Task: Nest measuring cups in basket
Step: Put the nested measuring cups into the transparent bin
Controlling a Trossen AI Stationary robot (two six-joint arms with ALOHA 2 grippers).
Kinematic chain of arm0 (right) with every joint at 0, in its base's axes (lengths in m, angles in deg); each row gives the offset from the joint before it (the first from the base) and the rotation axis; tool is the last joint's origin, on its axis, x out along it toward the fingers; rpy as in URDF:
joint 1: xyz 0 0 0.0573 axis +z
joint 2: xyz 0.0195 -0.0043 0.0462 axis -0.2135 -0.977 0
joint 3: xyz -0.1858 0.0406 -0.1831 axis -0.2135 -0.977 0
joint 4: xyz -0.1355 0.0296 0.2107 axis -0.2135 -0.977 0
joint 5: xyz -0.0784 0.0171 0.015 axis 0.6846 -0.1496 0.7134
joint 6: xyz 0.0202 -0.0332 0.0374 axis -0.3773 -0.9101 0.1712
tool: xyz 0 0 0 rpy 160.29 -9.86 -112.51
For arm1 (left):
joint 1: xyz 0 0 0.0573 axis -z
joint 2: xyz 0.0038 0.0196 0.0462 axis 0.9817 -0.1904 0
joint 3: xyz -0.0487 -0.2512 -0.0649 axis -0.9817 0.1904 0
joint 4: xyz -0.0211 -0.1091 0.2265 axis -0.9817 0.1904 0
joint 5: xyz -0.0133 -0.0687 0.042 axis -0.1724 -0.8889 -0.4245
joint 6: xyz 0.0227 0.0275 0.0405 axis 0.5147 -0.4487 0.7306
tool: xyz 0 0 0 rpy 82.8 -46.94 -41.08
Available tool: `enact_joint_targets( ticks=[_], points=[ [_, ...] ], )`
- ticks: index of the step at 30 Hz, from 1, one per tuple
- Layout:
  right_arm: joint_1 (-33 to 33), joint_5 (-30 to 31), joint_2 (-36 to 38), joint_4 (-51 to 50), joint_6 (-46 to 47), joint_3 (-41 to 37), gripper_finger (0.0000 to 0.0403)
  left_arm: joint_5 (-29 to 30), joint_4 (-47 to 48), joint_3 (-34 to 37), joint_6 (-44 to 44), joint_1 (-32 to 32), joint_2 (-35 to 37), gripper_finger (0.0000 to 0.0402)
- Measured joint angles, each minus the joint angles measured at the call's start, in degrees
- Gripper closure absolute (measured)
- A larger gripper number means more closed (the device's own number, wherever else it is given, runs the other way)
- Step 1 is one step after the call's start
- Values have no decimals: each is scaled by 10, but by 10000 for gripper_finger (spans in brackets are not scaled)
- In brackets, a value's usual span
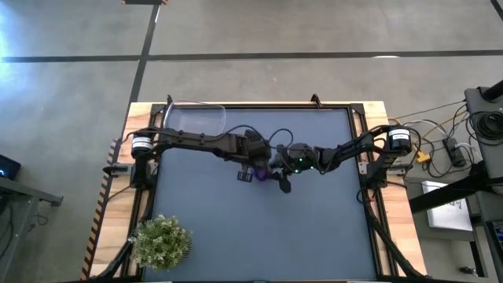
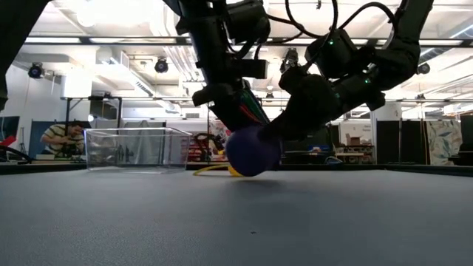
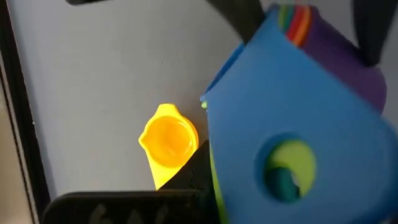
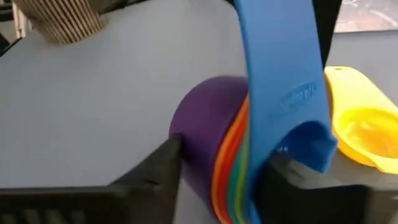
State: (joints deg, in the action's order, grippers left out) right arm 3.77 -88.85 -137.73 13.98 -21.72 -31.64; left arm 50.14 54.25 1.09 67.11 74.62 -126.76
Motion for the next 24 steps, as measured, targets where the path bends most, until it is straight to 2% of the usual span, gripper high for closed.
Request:
enact_joint_targets(
  ticks=[3,5,7,11,16,20,24],
  points=[
    [0,-9,0,-8,-4,-1,313,1,1,0,6,2,0,396],
    [0,-14,0,-10,-13,-1,340,1,0,0,7,3,0,392],
    [1,-13,0,-11,-22,-1,342,1,-1,0,-5,4,1,376],
    [1,7,0,-32,-39,4,359,-4,3,0,-43,3,1,316],
    [1,17,5,-90,-58,29,359,-14,83,-26,-54,4,7,247],
    [1,46,21,-188,-73,65,359,-12,145,-55,-75,2,23,213],
    [3,69,41,-320,-97,110,359,-27,153,-48,-90,0,58,200]
  ],
)
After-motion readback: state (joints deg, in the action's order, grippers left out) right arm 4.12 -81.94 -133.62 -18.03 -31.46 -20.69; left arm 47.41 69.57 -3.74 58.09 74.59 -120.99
